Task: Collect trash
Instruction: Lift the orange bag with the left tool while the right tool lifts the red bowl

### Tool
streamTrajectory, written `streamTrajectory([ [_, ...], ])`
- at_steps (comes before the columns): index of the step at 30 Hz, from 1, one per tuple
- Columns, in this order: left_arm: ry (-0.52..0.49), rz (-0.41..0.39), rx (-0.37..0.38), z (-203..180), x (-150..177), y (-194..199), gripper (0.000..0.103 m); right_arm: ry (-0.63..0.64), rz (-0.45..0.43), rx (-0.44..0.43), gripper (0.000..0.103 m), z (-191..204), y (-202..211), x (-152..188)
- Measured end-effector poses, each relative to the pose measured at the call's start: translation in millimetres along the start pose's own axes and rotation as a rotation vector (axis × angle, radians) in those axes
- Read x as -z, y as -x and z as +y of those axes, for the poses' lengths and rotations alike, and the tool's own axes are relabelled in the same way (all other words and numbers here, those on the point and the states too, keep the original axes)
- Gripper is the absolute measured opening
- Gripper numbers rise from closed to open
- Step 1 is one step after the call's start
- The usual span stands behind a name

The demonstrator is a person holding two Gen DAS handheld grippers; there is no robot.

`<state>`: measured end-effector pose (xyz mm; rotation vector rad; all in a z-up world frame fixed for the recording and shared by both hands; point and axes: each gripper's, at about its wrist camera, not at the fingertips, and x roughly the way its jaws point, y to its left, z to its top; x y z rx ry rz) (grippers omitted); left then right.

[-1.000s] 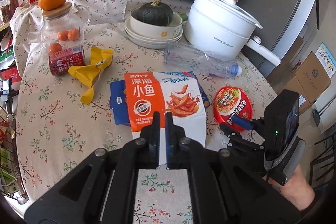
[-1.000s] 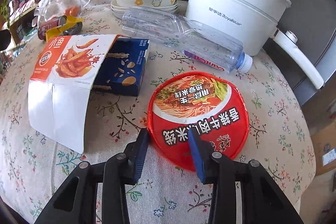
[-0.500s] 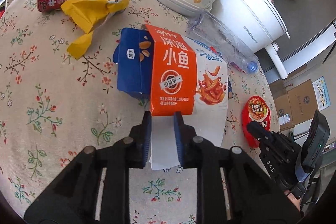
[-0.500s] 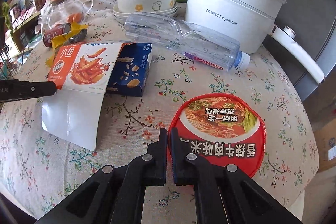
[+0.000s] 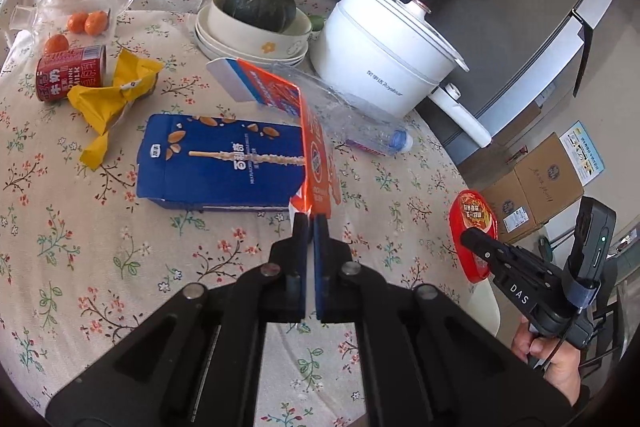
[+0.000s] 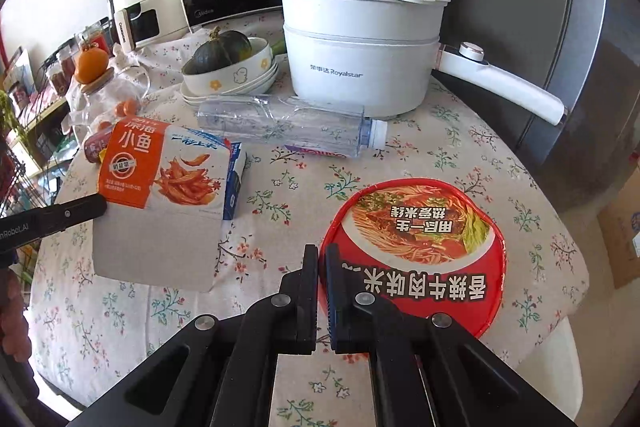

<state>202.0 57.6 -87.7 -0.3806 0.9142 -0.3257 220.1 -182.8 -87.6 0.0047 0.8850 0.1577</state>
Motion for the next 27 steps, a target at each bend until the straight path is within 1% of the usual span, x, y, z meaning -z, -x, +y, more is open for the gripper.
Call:
streamTrajectory([
  [4,-0.03,0.006,0.035,-21.2,2.5,1.9,0.003,-0.055,-0.005,-0.007,0.004,-22.8,20.3,4.6],
  [9,-0.086,0.011,0.076,-48.2,10.8,8.5,0.003,-0.113,-0.015,0.004,0.004,-52.5,44.3,14.0],
  [13,-0.112,0.019,0.107,-68.6,16.4,10.4,0.003,-0.18,-0.014,0.013,0.004,-79.9,62.3,24.3],
  [21,-0.194,0.041,0.141,-109.5,33.8,10.9,0.003,-0.309,0.007,0.041,0.004,-132.0,90.8,51.7],
  [27,-0.263,0.063,0.157,-142.8,50.0,8.8,0.003,-0.414,0.048,0.053,0.004,-163.7,100.7,73.5],
])
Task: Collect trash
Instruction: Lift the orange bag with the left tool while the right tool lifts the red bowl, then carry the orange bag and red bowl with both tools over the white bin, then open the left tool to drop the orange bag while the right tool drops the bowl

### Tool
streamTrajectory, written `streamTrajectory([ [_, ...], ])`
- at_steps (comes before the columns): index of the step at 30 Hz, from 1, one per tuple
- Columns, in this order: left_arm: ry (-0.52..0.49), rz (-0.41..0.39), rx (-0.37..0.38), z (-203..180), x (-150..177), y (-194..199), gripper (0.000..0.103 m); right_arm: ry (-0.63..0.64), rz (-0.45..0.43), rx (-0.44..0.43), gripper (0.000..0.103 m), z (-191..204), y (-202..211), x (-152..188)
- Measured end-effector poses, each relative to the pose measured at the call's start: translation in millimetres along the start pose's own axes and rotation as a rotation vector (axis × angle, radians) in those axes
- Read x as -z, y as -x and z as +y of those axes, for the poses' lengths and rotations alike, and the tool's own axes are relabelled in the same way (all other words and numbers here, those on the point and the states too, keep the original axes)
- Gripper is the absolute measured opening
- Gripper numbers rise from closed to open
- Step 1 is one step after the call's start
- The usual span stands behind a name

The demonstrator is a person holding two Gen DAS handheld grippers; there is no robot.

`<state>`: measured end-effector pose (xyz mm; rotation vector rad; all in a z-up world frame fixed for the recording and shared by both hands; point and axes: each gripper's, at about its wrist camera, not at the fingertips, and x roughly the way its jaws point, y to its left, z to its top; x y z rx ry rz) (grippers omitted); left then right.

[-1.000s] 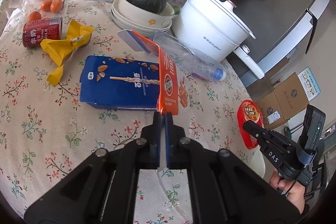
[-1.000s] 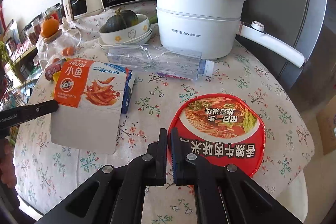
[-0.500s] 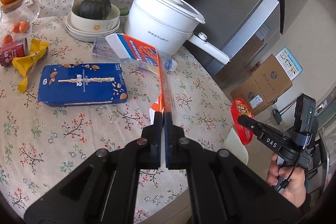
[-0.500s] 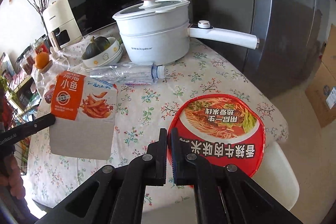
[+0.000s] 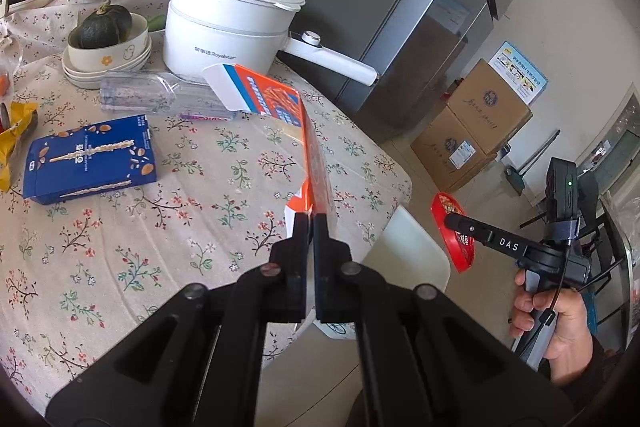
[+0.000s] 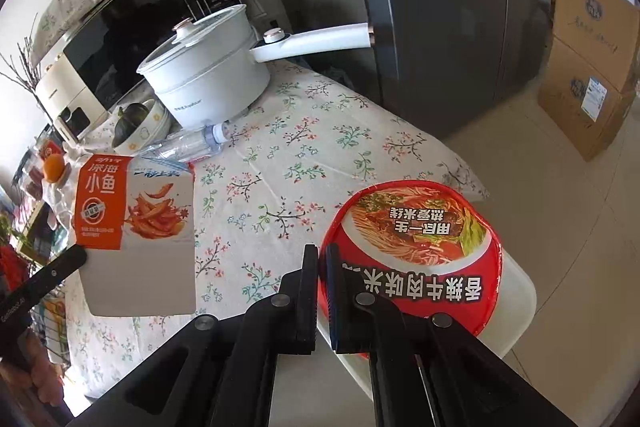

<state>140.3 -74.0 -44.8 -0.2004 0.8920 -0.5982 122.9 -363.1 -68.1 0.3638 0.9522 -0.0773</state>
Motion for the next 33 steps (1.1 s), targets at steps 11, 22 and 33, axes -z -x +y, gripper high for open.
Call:
streamTrajectory([
  [11,-0.108,0.056,0.03,-58.0,14.2,-25.4,0.003,-0.108,0.035,0.009,0.005,-46.2,4.4,8.2],
  [22,-0.19,0.115,0.063,-103.7,26.4,-59.1,0.003,-0.153,0.035,0.028,0.014,-81.2,7.9,8.6],
  [33,-0.254,0.173,0.082,-138.8,39.6,-99.9,0.003,-0.144,0.028,0.078,0.03,-110.1,20.3,16.3],
])
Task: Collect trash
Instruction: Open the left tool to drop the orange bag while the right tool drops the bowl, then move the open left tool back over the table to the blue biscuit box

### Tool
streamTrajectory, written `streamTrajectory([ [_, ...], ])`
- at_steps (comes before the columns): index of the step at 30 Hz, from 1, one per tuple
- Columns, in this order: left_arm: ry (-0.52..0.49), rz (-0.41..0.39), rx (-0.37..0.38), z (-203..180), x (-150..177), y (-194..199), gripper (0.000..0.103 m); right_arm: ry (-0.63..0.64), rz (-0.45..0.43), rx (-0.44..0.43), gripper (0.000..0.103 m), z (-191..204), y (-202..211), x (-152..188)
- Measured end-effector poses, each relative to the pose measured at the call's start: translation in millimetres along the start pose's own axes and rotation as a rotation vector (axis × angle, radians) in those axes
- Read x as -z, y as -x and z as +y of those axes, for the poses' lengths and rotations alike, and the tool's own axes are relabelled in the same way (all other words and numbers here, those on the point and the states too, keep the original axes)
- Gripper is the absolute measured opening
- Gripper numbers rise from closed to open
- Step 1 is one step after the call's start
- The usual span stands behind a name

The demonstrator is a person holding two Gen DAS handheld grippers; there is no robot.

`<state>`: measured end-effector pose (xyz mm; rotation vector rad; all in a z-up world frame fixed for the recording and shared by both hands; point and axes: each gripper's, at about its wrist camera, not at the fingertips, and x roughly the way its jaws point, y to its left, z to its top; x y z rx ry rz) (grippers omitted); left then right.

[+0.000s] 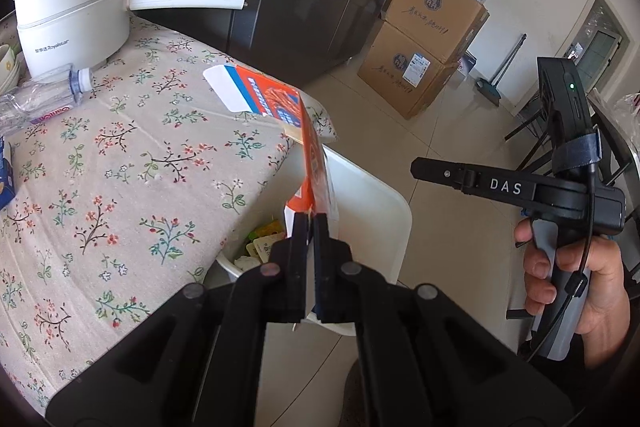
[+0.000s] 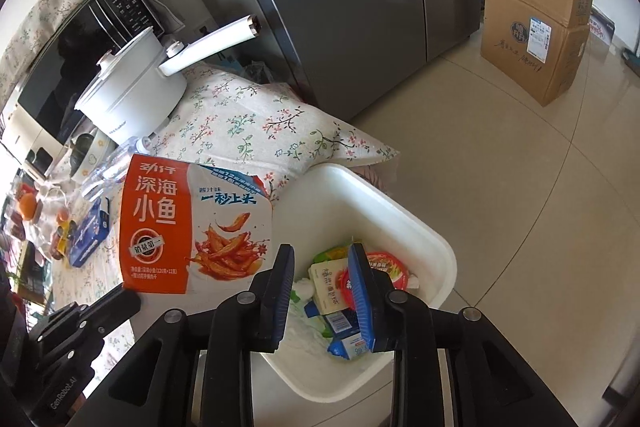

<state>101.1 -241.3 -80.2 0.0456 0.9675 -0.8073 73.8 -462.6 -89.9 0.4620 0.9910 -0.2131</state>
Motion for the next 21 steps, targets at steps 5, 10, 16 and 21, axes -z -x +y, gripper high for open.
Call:
streamTrajectory([
  [5,-0.037,-0.014,-0.023,-8.7,-1.0,-8.9,0.007,-0.012,-0.006,0.02,0.033,-13.3,3.8,-0.5],
  [10,-0.017,-0.03,-0.112,0.2,-2.1,-10.0,0.058,-0.016,-0.02,0.023,0.05,-18.2,8.5,0.4],
  [16,0.033,-0.024,-0.121,17.1,-3.7,-6.1,0.067,-0.013,-0.024,0.022,0.054,-16.0,8.8,0.4],
  [21,0.061,-0.032,-0.147,31.5,-2.3,-0.9,0.075,-0.007,-0.024,0.02,0.056,-11.4,6.2,-1.5],
])
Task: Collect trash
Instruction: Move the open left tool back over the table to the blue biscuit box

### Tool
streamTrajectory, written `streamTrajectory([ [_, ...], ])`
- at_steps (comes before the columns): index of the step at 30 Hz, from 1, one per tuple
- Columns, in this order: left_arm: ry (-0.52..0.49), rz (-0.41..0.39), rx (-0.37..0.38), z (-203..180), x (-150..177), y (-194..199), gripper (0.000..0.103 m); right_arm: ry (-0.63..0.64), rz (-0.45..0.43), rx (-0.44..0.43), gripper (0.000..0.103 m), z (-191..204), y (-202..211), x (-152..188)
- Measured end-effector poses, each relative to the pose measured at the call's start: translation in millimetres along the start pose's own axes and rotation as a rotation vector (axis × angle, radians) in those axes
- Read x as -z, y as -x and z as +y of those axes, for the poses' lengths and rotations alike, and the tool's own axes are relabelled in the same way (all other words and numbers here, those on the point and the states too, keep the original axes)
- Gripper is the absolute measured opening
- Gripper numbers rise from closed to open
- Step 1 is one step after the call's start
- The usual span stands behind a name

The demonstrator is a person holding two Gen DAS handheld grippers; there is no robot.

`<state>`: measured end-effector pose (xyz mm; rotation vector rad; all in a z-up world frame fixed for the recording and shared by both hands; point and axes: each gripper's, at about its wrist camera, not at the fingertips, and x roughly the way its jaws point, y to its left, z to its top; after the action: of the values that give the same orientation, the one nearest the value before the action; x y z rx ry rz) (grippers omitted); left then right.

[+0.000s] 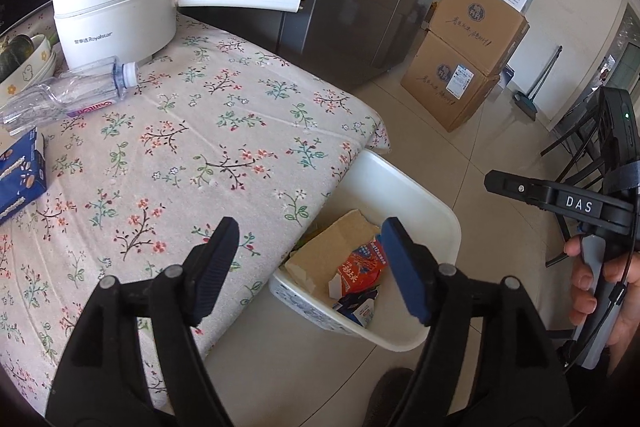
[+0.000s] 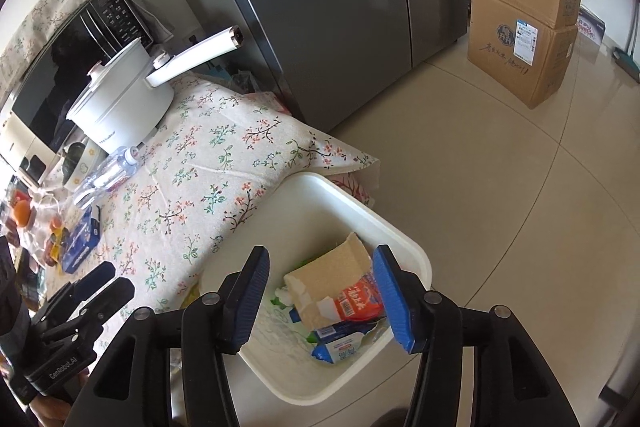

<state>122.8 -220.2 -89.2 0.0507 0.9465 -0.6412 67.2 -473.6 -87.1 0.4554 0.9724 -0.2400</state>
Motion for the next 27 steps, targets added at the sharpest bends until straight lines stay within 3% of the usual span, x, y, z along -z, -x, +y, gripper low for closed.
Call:
streamTrajectory([
  [20,0.202,-0.035,-0.193,119.7,1.1,20.8,0.097,0.069,0.011,0.004,0.074,48.8,-31.6,-9.7],
  [24,0.2,-0.024,-0.239,144.3,4.4,23.2,0.097,0.094,0.015,-0.008,0.077,67.1,-41.9,-11.5],
  [27,0.146,-0.004,-0.296,161.9,5.6,24.9,0.098,0.114,0.021,-0.022,0.078,82.3,-50.0,-13.3],
])
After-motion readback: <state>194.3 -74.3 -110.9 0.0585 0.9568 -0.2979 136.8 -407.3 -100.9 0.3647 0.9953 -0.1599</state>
